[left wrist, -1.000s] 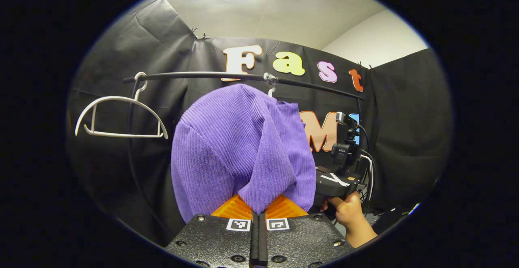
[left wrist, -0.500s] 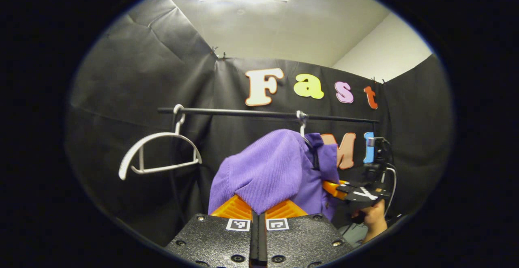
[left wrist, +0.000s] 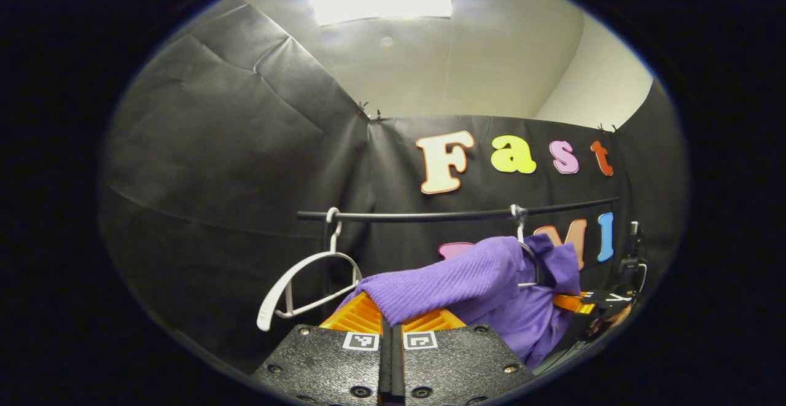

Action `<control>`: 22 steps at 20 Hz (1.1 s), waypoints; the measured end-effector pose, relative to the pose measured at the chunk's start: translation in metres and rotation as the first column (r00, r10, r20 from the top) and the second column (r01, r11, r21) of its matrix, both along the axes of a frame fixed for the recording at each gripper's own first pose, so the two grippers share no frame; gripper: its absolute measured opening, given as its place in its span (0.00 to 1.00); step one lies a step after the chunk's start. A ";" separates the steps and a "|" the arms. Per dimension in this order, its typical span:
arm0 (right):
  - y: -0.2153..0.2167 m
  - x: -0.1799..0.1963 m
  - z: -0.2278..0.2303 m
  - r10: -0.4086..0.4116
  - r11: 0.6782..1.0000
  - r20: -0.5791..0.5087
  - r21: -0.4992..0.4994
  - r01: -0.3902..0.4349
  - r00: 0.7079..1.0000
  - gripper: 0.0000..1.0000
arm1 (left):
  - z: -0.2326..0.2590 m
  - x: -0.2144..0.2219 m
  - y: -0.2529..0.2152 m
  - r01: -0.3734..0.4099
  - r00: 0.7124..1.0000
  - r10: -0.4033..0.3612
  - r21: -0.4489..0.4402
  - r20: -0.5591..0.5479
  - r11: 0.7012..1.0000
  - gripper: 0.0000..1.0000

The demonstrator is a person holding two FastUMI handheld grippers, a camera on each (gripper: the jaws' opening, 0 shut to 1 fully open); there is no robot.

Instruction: Grasp the clothes on the hanger with both hands and then place them into the laundry hamper below.

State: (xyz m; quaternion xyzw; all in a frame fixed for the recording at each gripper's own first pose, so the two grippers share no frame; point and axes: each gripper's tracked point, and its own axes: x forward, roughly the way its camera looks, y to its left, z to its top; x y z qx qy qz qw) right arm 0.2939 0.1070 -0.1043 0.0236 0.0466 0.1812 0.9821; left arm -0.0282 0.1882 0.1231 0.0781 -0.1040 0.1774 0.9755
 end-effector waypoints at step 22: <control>-0.078 0.104 0.053 -0.247 0.958 0.056 0.161 0.236 0.967 0.01 | 0.058 0.053 0.055 -0.203 0.966 0.203 -0.019 0.159 0.979 0.00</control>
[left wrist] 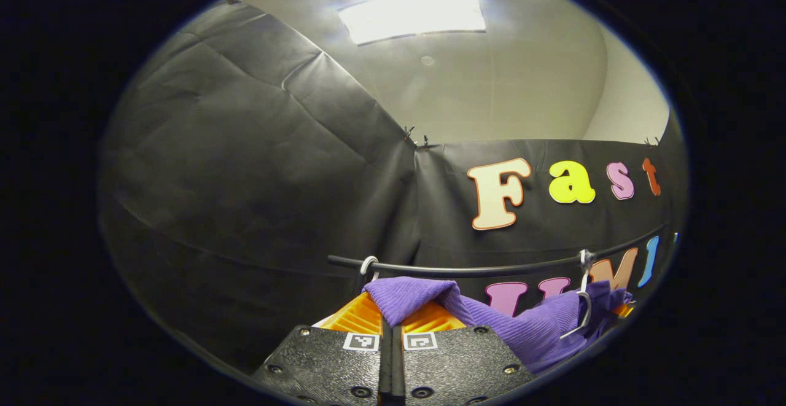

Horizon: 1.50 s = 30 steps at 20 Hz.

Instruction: Grasp the clothes on the hanger with both hands and then place them into the laundry hamper below.

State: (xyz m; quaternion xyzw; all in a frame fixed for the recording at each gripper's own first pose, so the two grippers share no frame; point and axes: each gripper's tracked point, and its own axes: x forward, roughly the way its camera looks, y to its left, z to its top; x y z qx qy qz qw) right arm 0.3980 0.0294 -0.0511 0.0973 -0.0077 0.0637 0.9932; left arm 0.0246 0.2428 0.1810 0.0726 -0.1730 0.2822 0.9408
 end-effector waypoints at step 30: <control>0.030 0.047 -0.162 0.064 0.998 -0.234 -0.001 -0.066 0.970 0.01 | -0.294 0.062 0.014 -0.001 0.935 -0.053 -0.152 -0.351 0.988 0.03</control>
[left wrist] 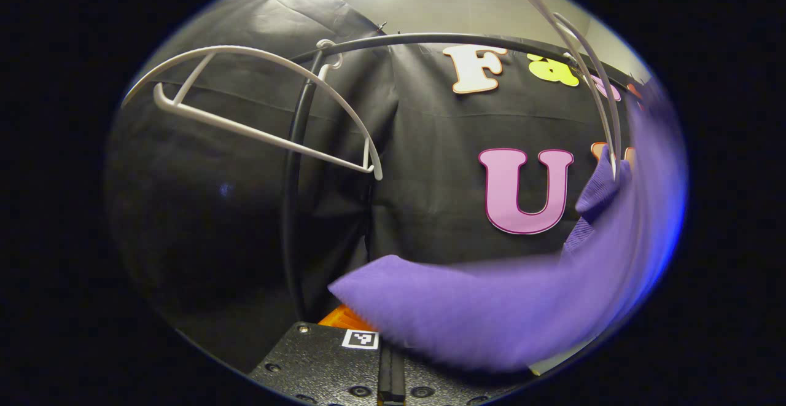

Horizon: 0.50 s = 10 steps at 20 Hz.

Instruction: Grasp the clothes on the hanger with both hands and then place them into the laundry hamper below.

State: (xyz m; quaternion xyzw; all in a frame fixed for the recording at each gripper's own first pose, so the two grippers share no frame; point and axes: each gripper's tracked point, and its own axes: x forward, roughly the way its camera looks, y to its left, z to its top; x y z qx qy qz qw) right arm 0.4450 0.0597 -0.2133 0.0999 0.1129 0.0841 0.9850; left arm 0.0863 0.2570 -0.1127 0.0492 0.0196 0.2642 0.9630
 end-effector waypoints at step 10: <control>-0.031 0.012 -0.095 -0.069 0.995 -0.175 0.057 0.080 0.982 0.01 | -0.049 0.028 -0.032 0.076 0.995 -0.080 -0.068 -0.056 0.995 0.00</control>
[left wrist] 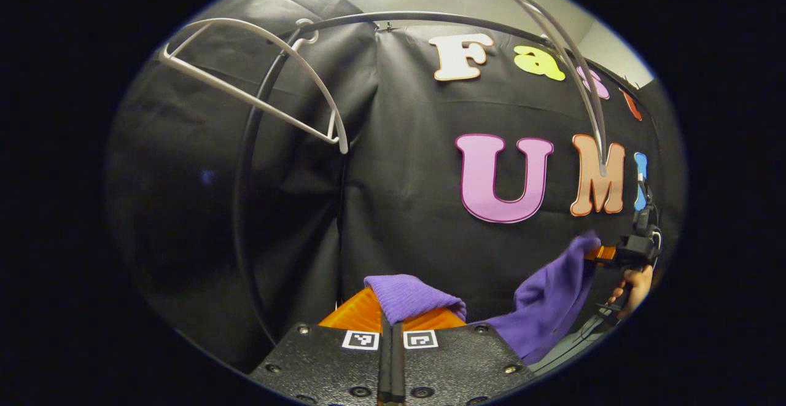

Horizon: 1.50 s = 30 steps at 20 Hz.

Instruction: Grasp the clothes on the hanger with both hands and then place them into the laundry hamper below.

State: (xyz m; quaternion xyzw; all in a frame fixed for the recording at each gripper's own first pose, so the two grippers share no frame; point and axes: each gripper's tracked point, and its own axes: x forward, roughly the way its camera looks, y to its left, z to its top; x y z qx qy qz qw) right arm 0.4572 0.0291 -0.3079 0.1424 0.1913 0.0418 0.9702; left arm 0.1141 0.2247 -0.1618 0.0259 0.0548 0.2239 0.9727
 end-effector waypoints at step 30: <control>0.029 -0.245 0.167 -0.023 0.999 0.232 -0.036 0.032 0.972 0.01 | 0.043 -0.023 -0.127 0.279 0.958 -0.281 0.032 0.061 0.960 0.01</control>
